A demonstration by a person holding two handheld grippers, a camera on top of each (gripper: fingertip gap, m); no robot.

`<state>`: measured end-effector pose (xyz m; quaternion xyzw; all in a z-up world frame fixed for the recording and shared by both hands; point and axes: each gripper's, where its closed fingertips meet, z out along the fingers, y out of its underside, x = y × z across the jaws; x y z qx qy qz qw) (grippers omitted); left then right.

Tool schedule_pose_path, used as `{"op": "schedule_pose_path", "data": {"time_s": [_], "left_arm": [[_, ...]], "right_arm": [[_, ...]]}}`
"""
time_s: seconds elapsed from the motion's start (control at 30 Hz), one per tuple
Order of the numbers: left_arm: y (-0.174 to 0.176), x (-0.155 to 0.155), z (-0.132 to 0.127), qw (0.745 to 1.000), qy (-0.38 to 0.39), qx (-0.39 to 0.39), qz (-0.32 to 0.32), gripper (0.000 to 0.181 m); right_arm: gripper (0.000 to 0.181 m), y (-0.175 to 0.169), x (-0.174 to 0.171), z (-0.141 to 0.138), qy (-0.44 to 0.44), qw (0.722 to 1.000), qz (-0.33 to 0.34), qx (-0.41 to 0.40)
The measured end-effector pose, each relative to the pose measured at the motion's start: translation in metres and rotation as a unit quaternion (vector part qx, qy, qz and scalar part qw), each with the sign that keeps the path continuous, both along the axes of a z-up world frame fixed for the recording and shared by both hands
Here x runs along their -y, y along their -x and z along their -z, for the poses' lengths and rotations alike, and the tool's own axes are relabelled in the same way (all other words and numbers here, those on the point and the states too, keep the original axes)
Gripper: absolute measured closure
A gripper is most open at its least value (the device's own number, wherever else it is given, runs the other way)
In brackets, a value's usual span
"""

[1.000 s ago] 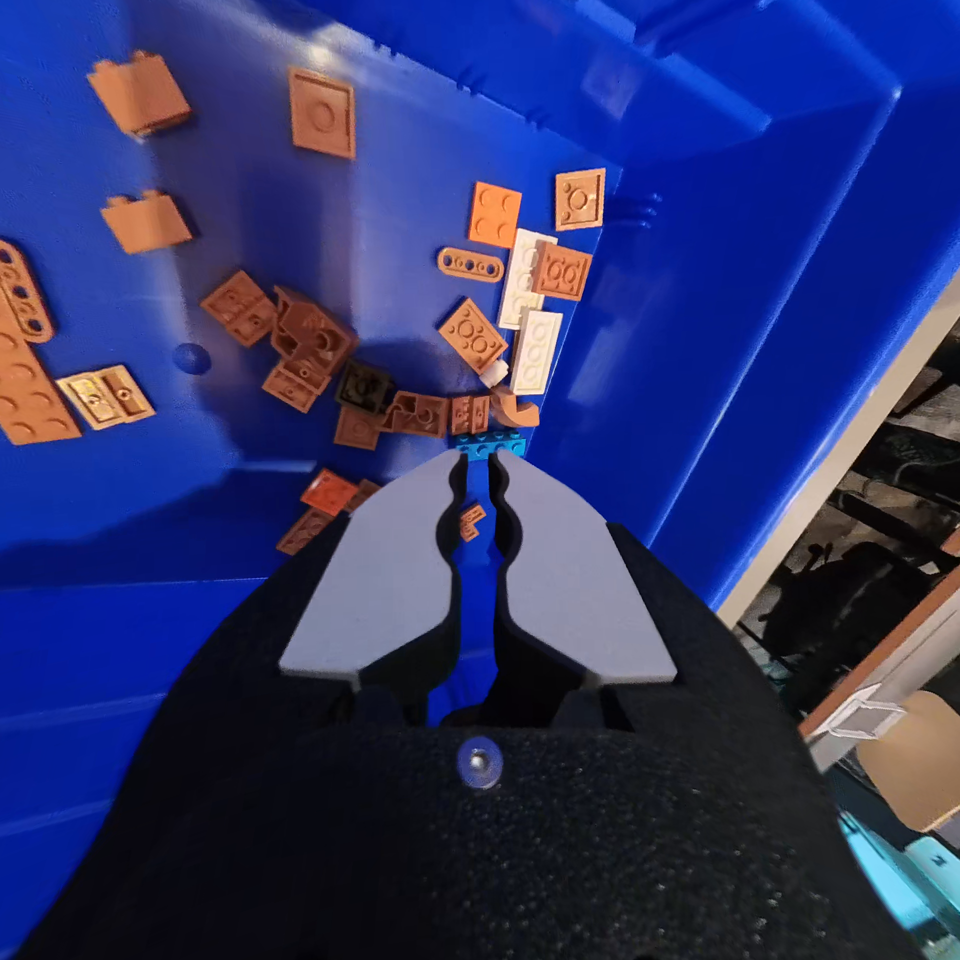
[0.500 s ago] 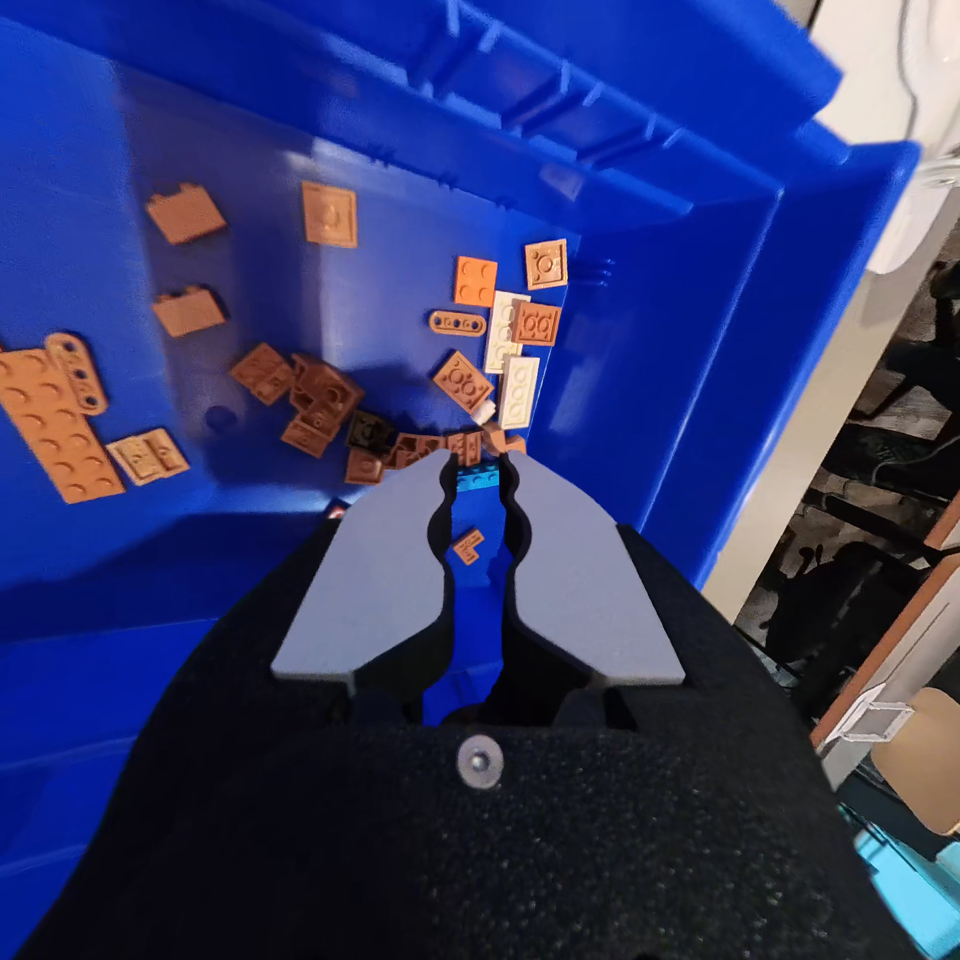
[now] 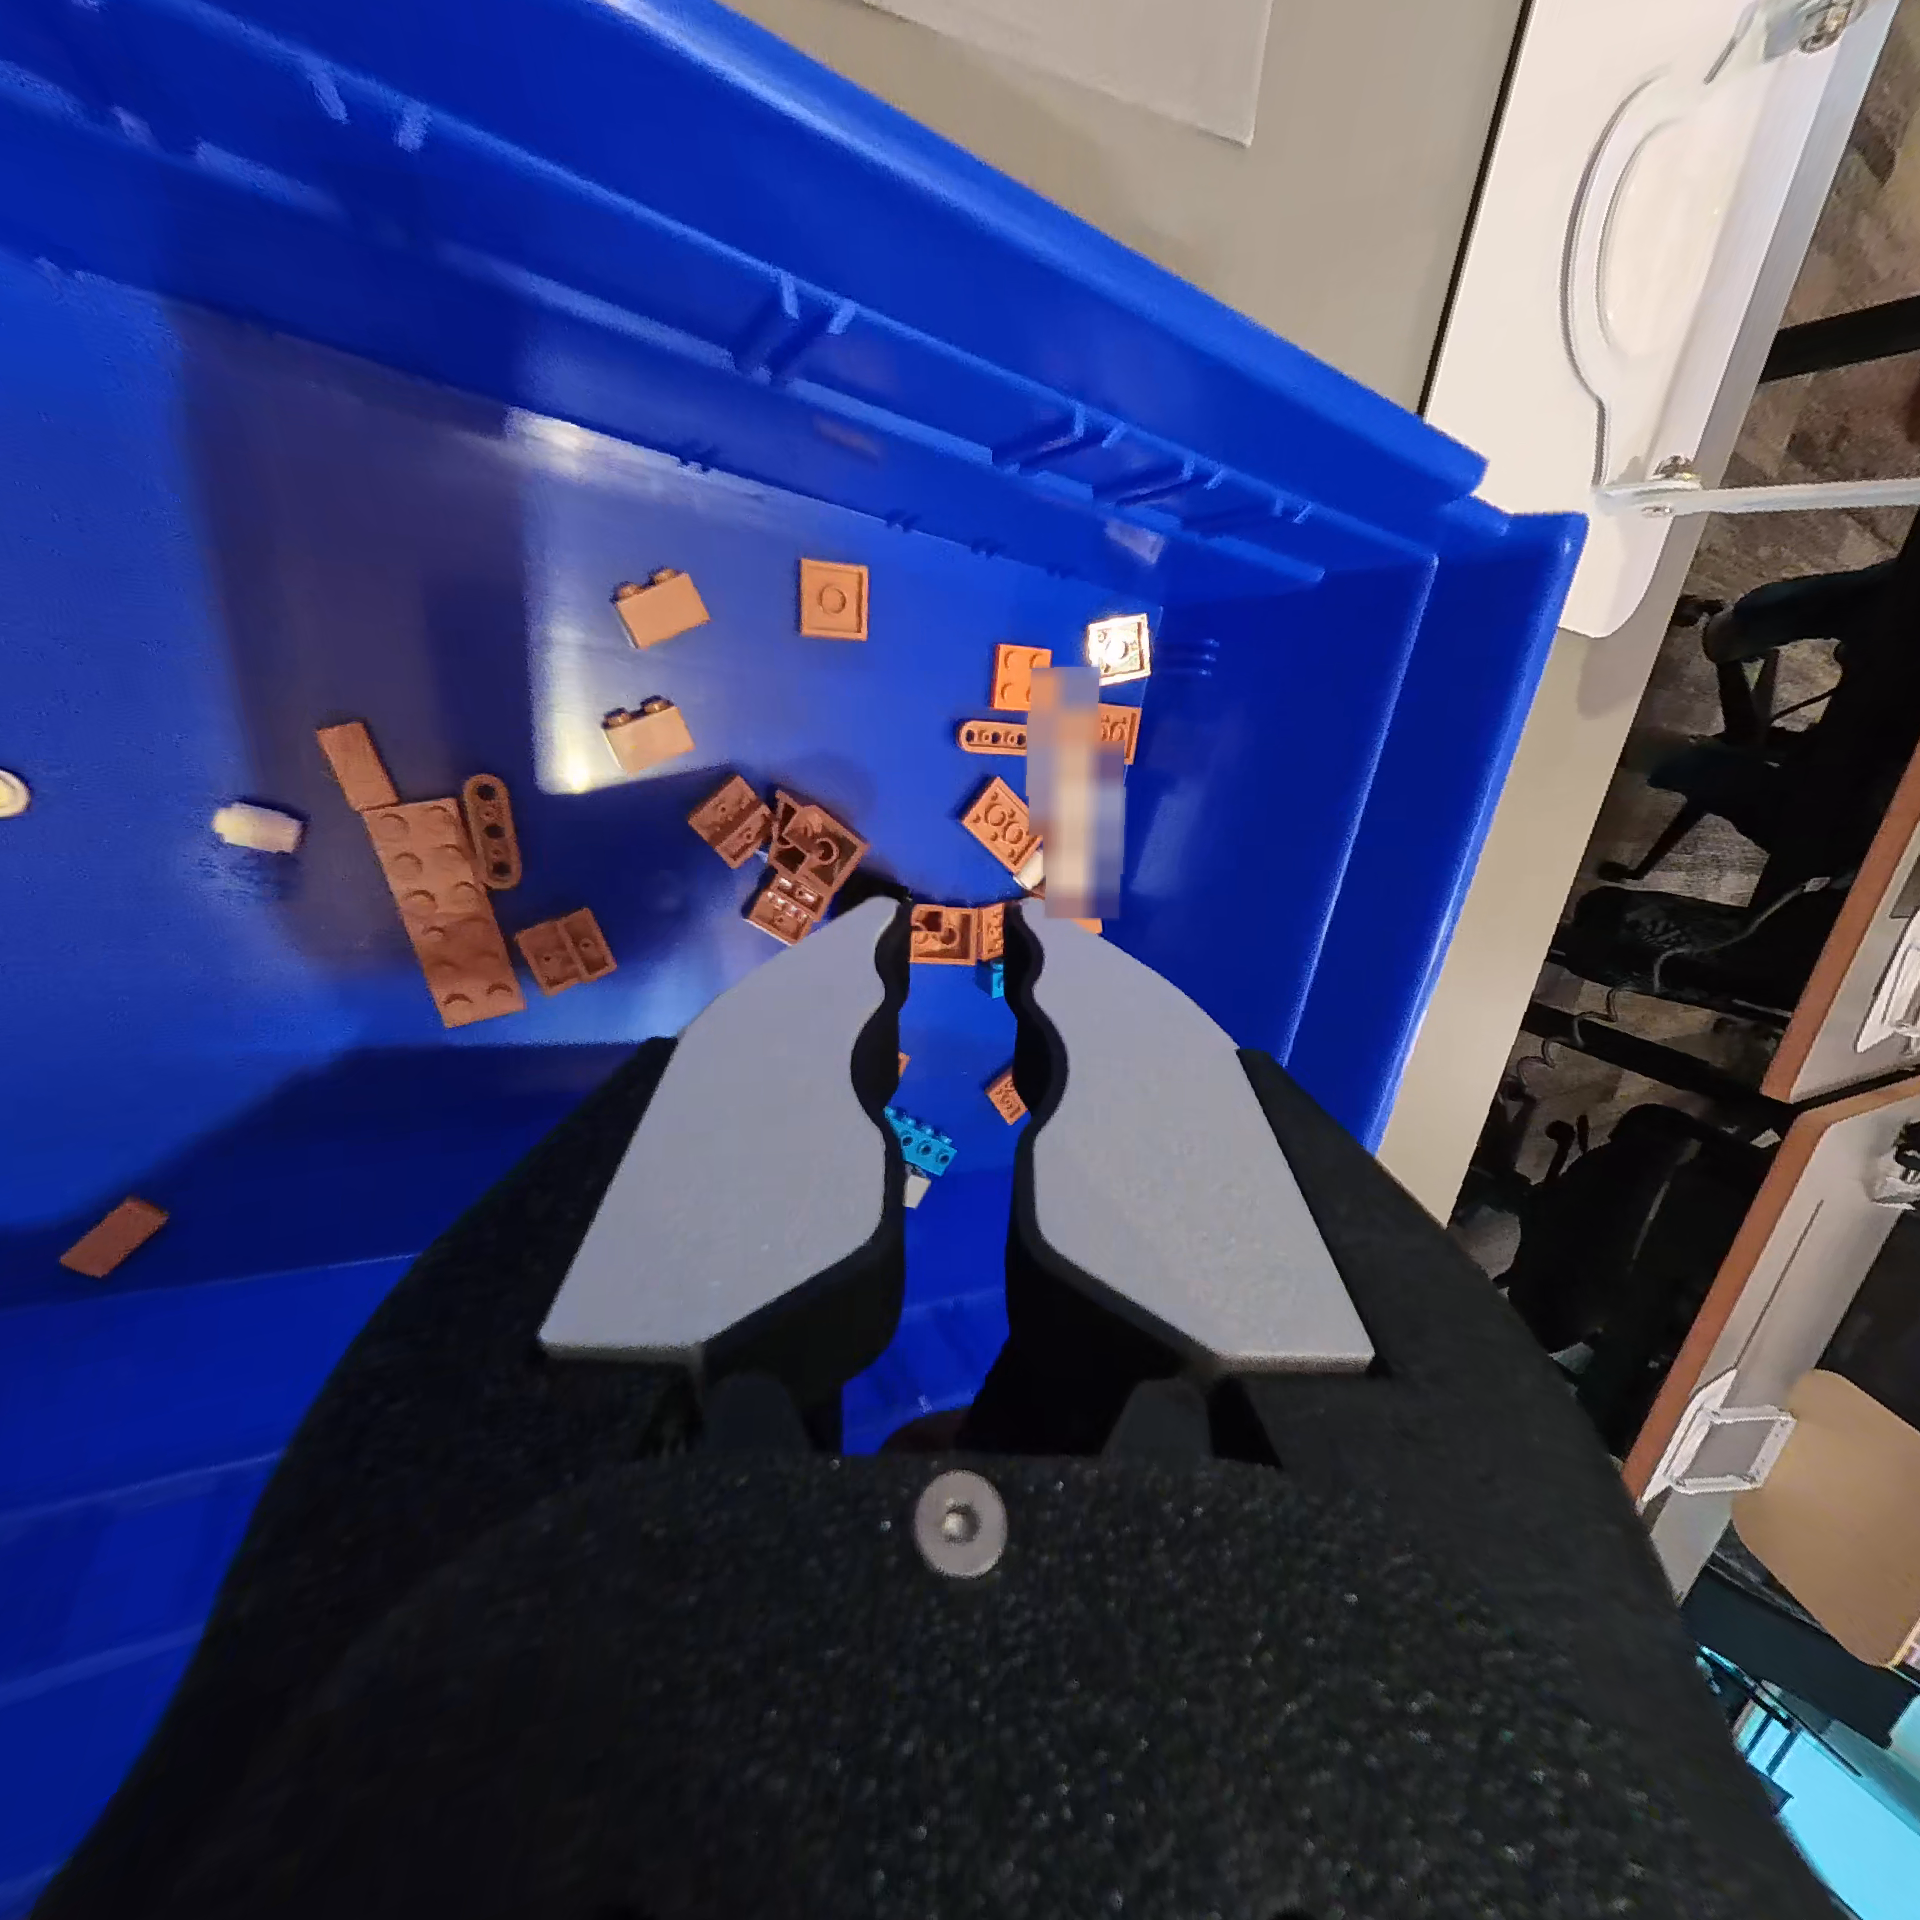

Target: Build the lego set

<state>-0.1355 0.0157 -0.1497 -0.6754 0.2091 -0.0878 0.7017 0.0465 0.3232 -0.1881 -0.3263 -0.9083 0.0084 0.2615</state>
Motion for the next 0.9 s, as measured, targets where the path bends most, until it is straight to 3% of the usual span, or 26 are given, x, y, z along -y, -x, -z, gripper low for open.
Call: {"op": "schedule_pose_path", "data": {"time_s": [0.5, 0.7, 0.9], "left_arm": [[0.001, -0.001, 0.003, 1.0, 0.005, 0.001, -0.001, 0.155], [0.0, -0.001, 0.003, 1.0, 0.005, 0.0, 0.001, 0.155], [0.0, 0.0, 0.001, 1.0, 0.002, -0.001, 0.0, 0.155]], "right_arm": [[0.164, 0.006, -0.011, 0.003, 0.002, 1.0, 0.01, 0.001], [0.166, 0.012, -0.036, 0.008, -0.017, 0.996, 0.085, 0.021], [0.166, 0.024, -0.041, 0.014, -0.005, 0.994, 0.099, 0.037]]}}
